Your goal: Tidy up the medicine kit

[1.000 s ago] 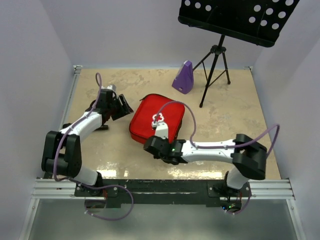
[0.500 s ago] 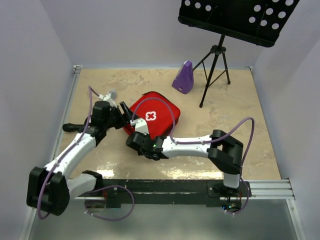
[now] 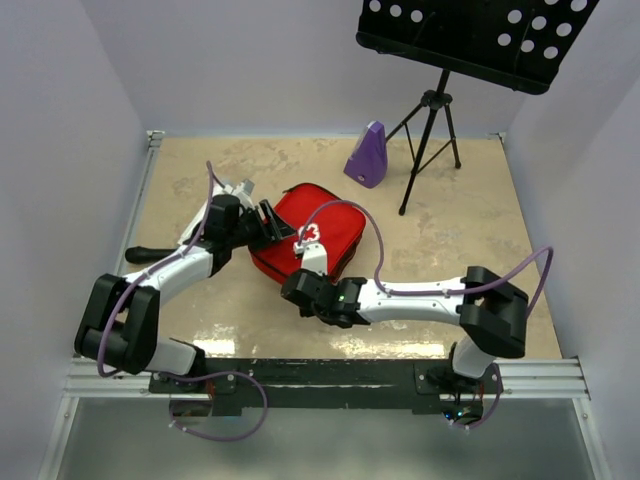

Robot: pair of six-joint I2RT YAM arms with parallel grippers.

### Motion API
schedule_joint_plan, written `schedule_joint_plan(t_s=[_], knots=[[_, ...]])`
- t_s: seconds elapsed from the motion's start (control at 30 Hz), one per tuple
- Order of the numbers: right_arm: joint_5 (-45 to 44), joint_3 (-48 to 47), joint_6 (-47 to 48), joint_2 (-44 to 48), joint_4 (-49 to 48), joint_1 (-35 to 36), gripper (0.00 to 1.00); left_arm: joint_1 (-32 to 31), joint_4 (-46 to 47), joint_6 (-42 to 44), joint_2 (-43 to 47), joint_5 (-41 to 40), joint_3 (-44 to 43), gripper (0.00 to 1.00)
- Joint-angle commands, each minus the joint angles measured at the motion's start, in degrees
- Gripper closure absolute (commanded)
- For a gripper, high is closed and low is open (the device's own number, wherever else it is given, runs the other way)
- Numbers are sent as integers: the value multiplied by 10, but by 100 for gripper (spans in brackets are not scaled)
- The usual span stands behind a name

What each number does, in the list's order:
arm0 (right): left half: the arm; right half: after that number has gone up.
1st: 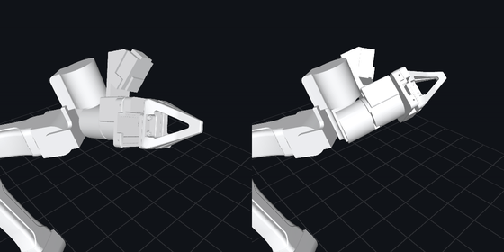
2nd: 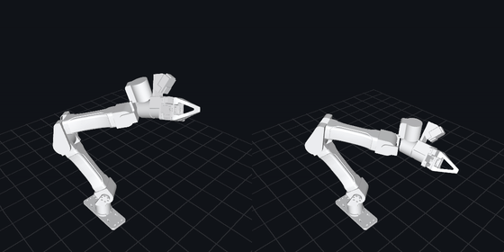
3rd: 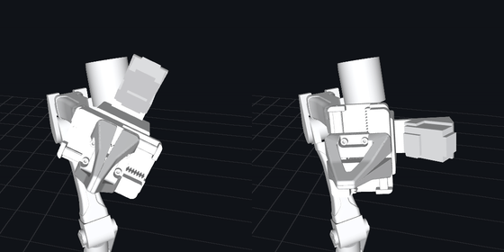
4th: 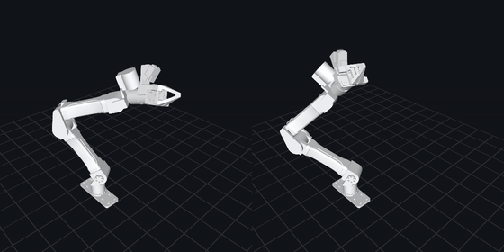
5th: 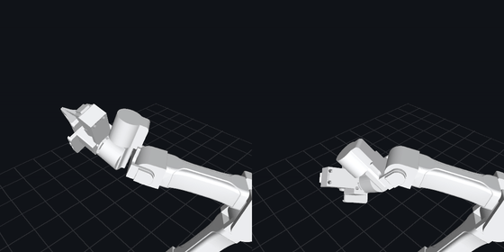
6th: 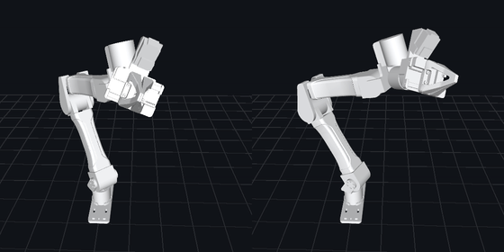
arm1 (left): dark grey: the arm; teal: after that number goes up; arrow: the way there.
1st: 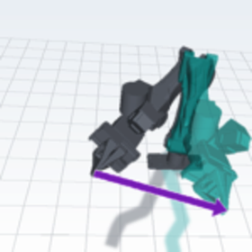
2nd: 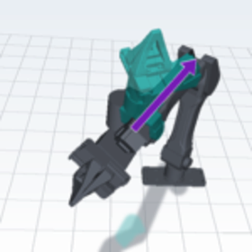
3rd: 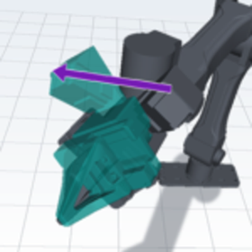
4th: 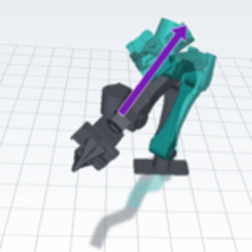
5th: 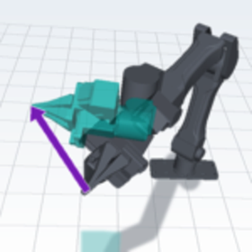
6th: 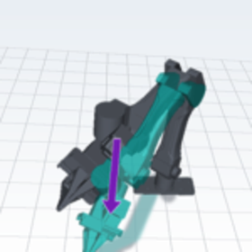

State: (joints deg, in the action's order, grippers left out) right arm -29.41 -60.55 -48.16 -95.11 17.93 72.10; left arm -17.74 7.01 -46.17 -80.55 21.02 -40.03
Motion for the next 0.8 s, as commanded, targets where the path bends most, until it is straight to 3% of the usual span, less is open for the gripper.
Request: schedule_joint_plan(t_s=[0.0,0.27,0.47,0.6,0.77], knots=[[-22,39,-62,61,88,7,100,22,-58,22,-61,-89,25,36],[-50,96,-132,128,157,-17,100,43,-58,32,-80,-95,7,38],[-12,143,-74,165,74,-57,100,45,-98,57,-80,-98,-34,38],[-26,97,-20,121,64,-44,100,45,-153,85,-34,-109,-59,32],[-54,-31,59,14,65,-6,100,50,-240,112,71,-165,-70,28]])
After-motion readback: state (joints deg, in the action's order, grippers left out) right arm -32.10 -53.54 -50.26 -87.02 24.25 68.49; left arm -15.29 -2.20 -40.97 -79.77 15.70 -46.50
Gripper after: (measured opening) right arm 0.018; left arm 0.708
